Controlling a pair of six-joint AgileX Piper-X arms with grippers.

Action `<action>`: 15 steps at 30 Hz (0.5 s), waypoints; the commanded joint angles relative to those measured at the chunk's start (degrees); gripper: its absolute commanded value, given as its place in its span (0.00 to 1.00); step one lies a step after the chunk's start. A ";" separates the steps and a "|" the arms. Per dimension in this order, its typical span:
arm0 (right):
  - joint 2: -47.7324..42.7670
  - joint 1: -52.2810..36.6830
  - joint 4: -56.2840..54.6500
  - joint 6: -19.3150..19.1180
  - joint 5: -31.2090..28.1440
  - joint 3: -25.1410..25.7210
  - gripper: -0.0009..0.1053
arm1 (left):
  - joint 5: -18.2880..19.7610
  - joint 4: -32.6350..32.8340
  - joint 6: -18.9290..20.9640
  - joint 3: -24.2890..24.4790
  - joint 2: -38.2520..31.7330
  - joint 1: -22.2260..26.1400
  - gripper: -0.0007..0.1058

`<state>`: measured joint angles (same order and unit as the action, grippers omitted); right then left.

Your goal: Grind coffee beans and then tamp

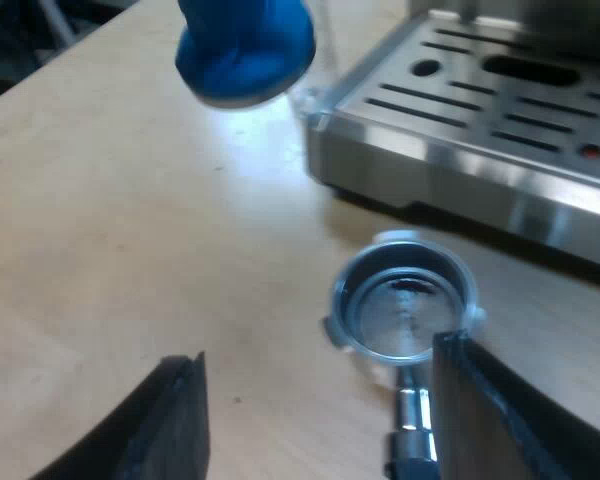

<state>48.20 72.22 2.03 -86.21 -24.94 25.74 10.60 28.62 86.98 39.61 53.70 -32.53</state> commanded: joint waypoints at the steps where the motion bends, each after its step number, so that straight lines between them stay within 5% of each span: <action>1: -0.31 0.05 1.45 -3.54 1.85 0.08 0.50 | -0.81 3.82 0.68 0.42 -0.43 2.85 0.10; 9: -0.31 0.05 2.24 -4.03 1.84 0.08 0.50 | -1.00 3.91 0.68 -0.83 -0.43 5.20 0.10; 15: 0.75 0.05 2.28 -4.03 2.25 0.08 0.50 | -1.78 -2.21 0.68 -7.35 -0.43 5.20 0.10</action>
<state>48.79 72.22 3.68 -89.26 -23.32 25.74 9.46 28.16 86.98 32.79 53.61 -27.29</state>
